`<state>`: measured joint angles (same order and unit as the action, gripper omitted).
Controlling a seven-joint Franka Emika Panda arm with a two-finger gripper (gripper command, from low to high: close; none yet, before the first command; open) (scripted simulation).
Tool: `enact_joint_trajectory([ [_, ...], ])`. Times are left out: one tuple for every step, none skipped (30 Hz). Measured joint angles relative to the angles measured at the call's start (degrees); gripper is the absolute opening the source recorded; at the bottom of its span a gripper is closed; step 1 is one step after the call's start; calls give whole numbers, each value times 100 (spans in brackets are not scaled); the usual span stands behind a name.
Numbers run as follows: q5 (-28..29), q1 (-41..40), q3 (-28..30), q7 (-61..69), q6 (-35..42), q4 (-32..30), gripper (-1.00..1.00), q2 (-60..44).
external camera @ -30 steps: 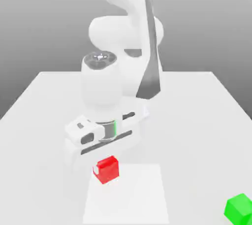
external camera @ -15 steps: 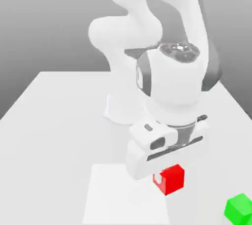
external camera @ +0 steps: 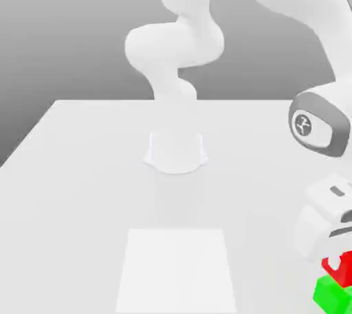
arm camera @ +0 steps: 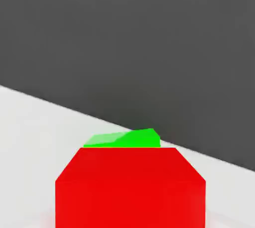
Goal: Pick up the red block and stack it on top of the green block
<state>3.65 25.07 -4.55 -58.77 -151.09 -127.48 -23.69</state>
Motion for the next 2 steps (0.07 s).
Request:
enact_joint_trajectory([
  [0, 0, 0, 0, 0, 0, 100, 0],
  [0, 0, 0, 0, 0, 0, 100, 0],
])
